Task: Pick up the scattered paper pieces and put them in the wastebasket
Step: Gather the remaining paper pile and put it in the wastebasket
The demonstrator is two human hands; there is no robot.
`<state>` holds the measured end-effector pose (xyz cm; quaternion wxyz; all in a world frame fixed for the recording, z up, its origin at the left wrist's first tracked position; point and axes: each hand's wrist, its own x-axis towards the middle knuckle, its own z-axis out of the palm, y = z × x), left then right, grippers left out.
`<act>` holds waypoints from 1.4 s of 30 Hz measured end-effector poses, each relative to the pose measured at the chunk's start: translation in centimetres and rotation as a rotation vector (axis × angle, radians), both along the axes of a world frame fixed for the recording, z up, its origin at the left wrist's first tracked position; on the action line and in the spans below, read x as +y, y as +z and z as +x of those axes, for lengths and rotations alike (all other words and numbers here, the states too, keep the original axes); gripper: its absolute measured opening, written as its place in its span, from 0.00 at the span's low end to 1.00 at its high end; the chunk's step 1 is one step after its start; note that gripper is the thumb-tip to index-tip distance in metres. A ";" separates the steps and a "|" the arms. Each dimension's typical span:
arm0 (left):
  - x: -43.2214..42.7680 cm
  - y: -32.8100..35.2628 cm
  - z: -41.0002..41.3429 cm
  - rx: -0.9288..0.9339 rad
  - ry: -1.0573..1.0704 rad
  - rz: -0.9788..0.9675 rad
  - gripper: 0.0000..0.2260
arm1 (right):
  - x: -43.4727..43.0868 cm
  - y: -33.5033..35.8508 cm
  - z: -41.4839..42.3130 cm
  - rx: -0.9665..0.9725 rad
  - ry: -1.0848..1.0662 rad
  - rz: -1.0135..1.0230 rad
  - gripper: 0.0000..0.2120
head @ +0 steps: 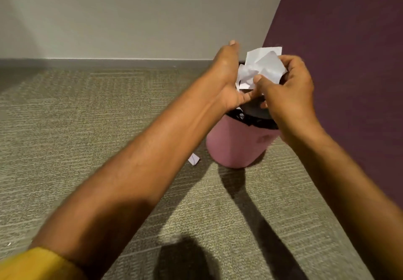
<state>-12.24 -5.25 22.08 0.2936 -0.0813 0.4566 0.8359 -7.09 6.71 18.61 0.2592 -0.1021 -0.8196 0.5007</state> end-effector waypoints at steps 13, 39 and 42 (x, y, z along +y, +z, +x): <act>2.9 -1.8 -1.6 0.003 -0.083 0.004 0.38 | 3.9 -1.8 -0.2 -0.102 -0.026 -0.092 0.24; -19.2 -27.1 -5.5 0.362 0.128 -1.137 0.27 | -8.7 -9.1 0.1 0.045 0.478 -0.133 0.11; -19.2 -28.8 -5.8 0.509 -0.053 -1.408 0.27 | -8.8 -11.7 -0.9 -0.002 0.458 -0.077 0.11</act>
